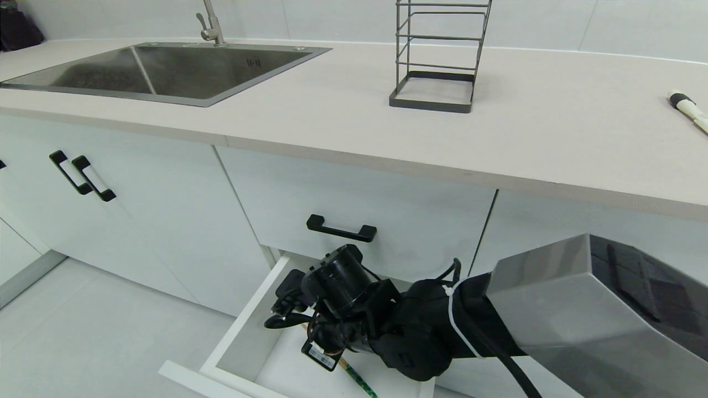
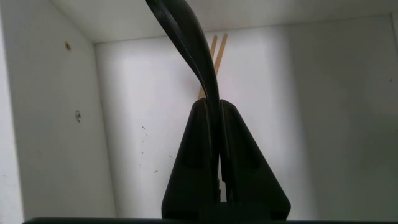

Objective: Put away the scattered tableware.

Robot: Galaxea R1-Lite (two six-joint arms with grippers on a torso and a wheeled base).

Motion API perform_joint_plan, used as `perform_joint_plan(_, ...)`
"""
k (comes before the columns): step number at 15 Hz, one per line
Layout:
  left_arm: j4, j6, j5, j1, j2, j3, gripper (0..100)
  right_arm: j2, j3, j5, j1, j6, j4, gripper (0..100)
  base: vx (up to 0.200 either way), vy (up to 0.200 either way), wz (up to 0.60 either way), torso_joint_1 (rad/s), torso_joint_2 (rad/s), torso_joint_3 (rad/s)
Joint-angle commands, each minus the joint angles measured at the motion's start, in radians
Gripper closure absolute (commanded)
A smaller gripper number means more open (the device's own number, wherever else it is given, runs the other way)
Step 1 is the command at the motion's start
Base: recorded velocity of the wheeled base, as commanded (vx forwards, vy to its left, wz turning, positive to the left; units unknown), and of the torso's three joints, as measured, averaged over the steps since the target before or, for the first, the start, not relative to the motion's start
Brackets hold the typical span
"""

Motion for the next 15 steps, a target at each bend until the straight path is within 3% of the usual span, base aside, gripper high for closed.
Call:
perform_joint_plan(1, 0.000, 0.000, 0.000, 0.000, 0.000, 0.001, 0, 0.030, -0.009, 0.001, -0.008, -0.001, -0.001, 100, 0.000, 0.000, 0.00, 0.000, 0.00, 0.000)
perform_joint_plan(15, 0.000, 0.000, 0.000, 0.000, 0.000, 0.001, 0, 0.155, -0.144, -0.027, -0.016, -0.001, 0.070, 100, 0.000, 0.000, 0.00, 0.000, 0.00, 0.000)
